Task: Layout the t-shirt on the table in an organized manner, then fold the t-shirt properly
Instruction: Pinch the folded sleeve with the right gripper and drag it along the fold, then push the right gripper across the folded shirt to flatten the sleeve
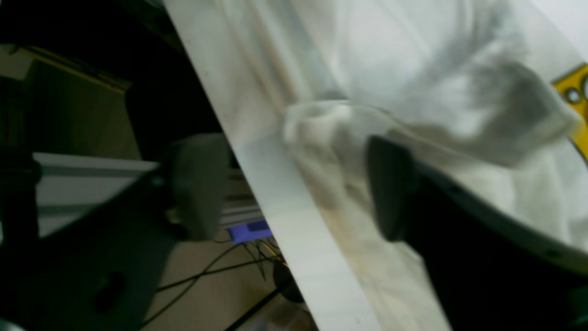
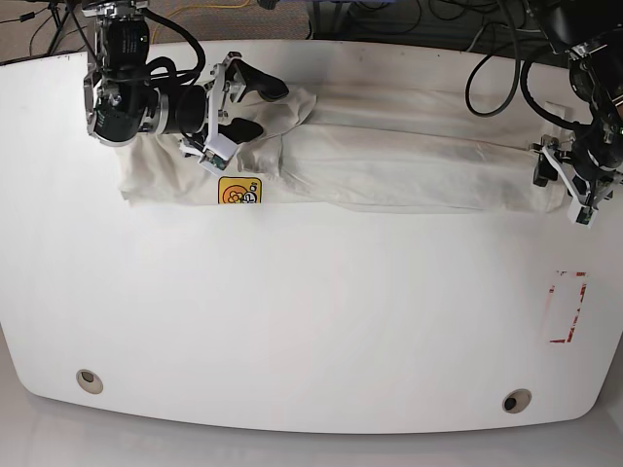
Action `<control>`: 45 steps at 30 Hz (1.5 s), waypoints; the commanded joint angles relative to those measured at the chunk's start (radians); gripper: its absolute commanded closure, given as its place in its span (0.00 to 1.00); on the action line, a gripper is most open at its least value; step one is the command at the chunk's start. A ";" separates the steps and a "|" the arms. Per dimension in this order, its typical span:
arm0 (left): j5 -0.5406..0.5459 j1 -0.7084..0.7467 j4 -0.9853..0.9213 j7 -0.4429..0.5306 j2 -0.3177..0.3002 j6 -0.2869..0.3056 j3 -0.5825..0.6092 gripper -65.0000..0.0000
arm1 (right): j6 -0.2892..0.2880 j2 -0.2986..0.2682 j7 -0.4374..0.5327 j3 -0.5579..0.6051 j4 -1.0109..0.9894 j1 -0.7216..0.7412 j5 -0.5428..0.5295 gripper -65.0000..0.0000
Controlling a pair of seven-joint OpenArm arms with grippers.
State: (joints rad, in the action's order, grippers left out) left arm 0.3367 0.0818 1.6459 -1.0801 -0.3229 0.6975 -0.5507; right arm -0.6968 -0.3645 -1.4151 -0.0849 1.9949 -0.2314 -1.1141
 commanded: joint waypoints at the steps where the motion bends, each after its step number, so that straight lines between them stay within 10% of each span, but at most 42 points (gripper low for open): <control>1: 0.008 -0.012 0.014 0.016 -0.018 0.001 -0.006 0.41 | -0.001 -0.011 0.019 -0.042 0.016 0.013 -0.021 0.28; 11: 0.009 -0.014 0.014 0.016 -0.018 0.001 -0.006 0.41 | -0.001 0.022 0.043 -0.201 -0.029 0.013 0.116 0.48; 38: 0.011 -0.015 0.014 0.016 -0.018 0.001 -0.006 0.41 | -0.001 0.358 0.047 -0.028 -0.236 0.194 0.208 0.40; 45: 0.011 -0.017 0.015 0.016 -0.018 0.001 -0.006 0.41 | -0.001 0.370 0.046 -0.009 -0.233 0.234 0.207 0.40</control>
State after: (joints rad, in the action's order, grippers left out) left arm 0.3370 0.0799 1.6455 -1.0801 -0.3241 0.6975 -0.5507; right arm -0.6964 0.0116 -1.3884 -0.0898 1.7420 -0.0139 -0.8875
